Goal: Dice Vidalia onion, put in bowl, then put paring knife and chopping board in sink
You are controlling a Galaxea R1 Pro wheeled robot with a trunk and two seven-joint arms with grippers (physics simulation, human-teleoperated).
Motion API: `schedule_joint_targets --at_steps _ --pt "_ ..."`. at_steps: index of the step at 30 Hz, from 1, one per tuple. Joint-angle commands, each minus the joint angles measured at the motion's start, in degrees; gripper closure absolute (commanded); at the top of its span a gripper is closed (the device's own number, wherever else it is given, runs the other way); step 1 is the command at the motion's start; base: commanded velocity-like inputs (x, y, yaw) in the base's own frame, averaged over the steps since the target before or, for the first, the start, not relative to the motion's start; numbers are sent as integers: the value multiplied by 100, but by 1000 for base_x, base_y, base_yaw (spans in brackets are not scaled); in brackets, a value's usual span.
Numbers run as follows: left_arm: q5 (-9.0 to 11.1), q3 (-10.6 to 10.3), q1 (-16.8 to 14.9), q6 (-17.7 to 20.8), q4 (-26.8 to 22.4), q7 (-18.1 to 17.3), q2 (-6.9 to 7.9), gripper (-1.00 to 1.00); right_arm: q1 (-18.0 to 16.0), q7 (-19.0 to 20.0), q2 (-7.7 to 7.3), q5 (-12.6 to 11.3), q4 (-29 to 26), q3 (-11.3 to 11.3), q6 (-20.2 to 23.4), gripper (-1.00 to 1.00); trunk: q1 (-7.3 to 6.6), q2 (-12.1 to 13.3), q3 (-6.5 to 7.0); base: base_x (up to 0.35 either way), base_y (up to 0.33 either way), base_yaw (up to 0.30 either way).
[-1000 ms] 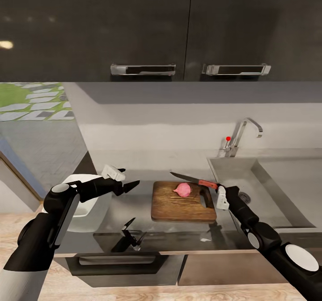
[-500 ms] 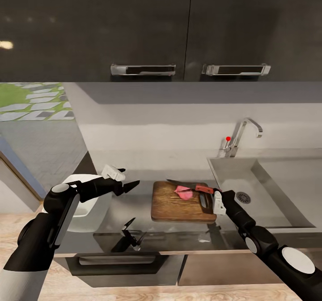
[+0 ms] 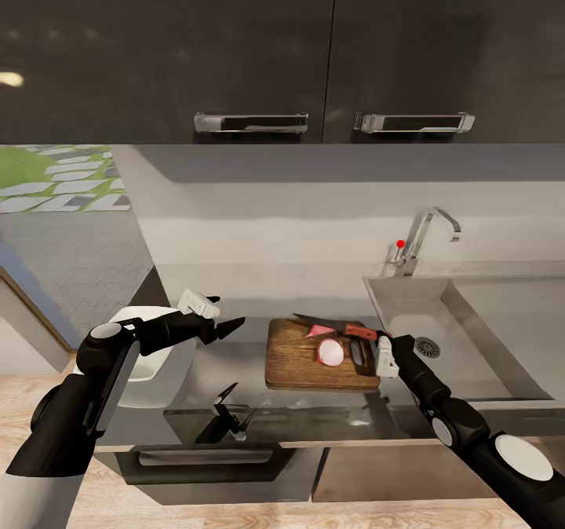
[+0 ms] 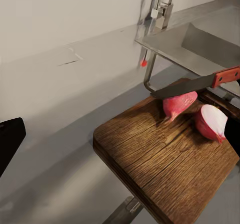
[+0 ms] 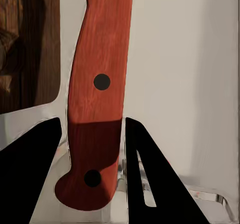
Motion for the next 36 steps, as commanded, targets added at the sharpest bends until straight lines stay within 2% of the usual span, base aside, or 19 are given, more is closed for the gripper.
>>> schedule_joint_targets --at_steps 1,2,7,25,29,31,36 --pt "22 -4 -7 44 -3 -1 3 -100 -6 -72 -8 21 162 35 59 100 5 -10 -12 0 0 0" --pt "22 -4 -7 44 -3 -1 3 -100 -6 -227 -8 21 158 33 56 100 5 -10 -12 0 0 0" --pt "22 -4 -7 44 2 -1 3 -100 -7 -337 -8 21 156 30 54 100 5 -10 -12 0 0 0" --pt "22 -4 -7 43 14 -1 3 -100 -7 -362 -19 21 -59 29 45 100 5 -10 -12 0 0 0" --pt "22 -4 -7 42 14 -1 3 -100 -7 -362 -53 21 -102 31 41 100 5 -10 -12 0 0 0" --pt "22 -4 -7 43 14 -1 3 -100 -7 -361 -149 21 -256 34 38 100 5 -10 -12 0 0 0" --pt "22 -4 -7 42 14 -1 3 -100 -5 -351 -222 18 -356 17 41 100 5 -10 -12 0 0 0"
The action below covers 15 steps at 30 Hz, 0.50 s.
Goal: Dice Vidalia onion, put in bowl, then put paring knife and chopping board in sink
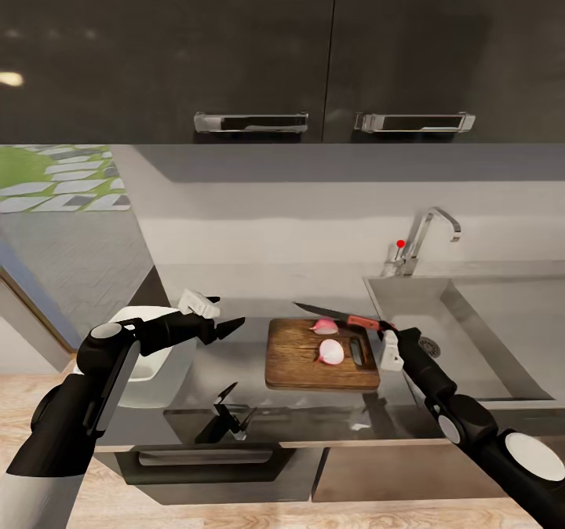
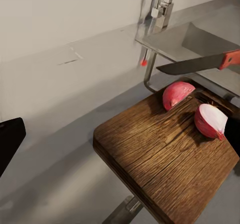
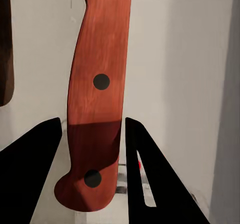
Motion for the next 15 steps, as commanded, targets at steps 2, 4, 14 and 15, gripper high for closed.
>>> schedule_joint_targets --at_steps 2,4,14,15 --pt "22 -4 -6 43 -4 -1 3 -100 -9 -23 -11 57 -7 7 66 100 4 -12 -12 0 0 0" --pt "22 -4 -6 40 -4 -1 3 -100 -8 0 -13 49 -10 -174 70 100 4 -12 -12 0 0 0" --pt "22 -4 -6 38 -4 -1 3 -100 -3 498 18 36 75 -1072 61 100 4 -12 -12 0 0 0" --pt "22 -4 -6 38 -4 -1 3 -100 -3 508 26 36 91 -1075 62 100 4 -12 -12 0 0 0"
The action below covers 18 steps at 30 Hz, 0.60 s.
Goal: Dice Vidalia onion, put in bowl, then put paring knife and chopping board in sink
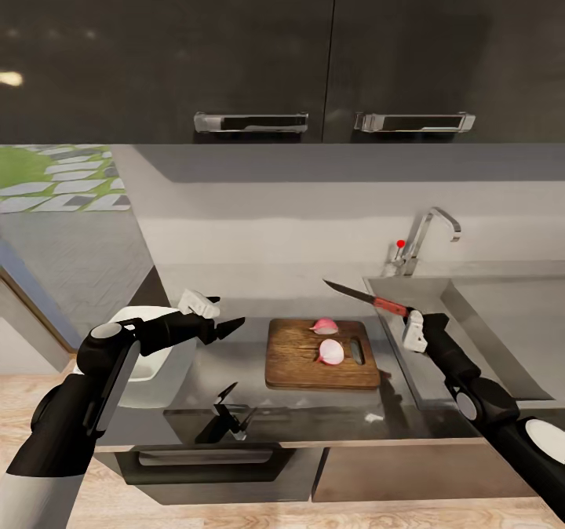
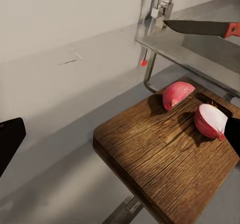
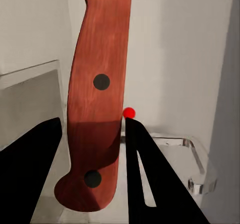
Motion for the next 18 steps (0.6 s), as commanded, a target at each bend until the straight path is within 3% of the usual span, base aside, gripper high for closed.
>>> schedule_joint_targets --at_steps 1,8,12,18 --pt "23 -3 -6 45 -4 -1 3 -100 -9 -15 15 60 22 22 60 100 3 -12 -12 0 0 0" --pt "23 -3 -6 45 -4 -1 3 -100 -8 10 128 60 287 17 62 100 3 -12 -12 0 0 0" --pt "23 -7 -6 45 -4 -1 3 -100 -8 11 270 65 487 23 69 100 3 -12 -12 0 0 0" --pt "23 -9 -6 45 -4 -1 -1 -100 -8 11 292 74 515 30 64 100 3 -12 -12 0 0 0"
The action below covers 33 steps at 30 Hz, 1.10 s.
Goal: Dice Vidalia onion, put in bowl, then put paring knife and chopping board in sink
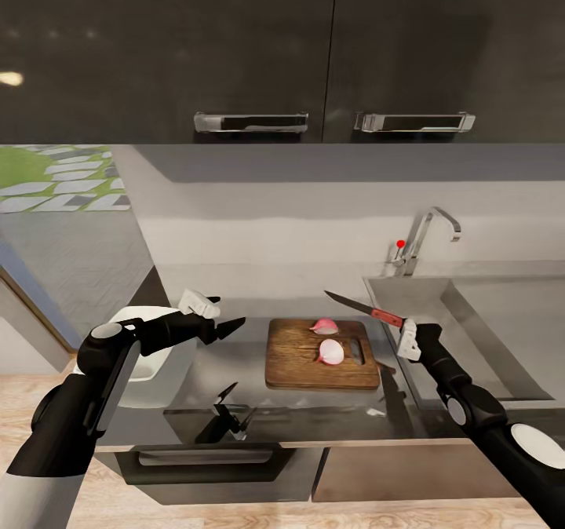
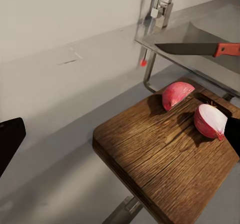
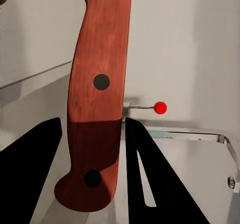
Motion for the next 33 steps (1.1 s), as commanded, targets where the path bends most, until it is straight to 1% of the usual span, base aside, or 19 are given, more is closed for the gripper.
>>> schedule_joint_targets --at_steps 1,4,5,6,9,11,13,16,21,33 --pt "22 -6 -6 45 -4 -1 1 -100 -8 -30 -7 60 -2 28 59 100 3 -12 -12 0 0 0" --pt "22 -48 -6 45 -4 -1 -6 -100 -11 -30 -6 61 -1 29 54 100 3 -12 -12 0 0 0" --pt "22 -125 -6 41 -4 -1 -3 -100 -12 -30 -5 62 0 31 51 100 3 -12 -12 0 0 0" --pt "22 -152 -6 39 -4 -1 -4 -100 -11 -30 -5 62 0 36 47 100 3 -12 -12 0 0 0" --pt "22 -180 -6 37 -4 -1 -7 -100 -13 -30 -8 64 -3 46 15 100 3 -12 -12 0 0 0" --pt "22 -195 -6 36 -4 -1 -4 -100 -16 -31 -22 69 -7 48 -400 100 3 -12 -12 0 0 0" --pt "22 -197 -6 36 -4 -1 -4 -100 -16 -30 -27 70 -7 48 -669 100 3 -12 -12 0 0 0" --pt "22 -199 -6 36 -4 -1 -4 -100 -17 -30 -49 71 -8 48 -883 100 3 -12 -12 0 0 0" --pt "22 -200 -6 36 -4 -1 -3 -100 -16 -23 -72 75 -5 47 -1008 100 3 -12 -12 0 0 0" --pt "22 -200 -6 36 -4 -1 -6 -100 -12 -21 -75 80 30 56 -1007 100 3 -12 -12 0 0 0"
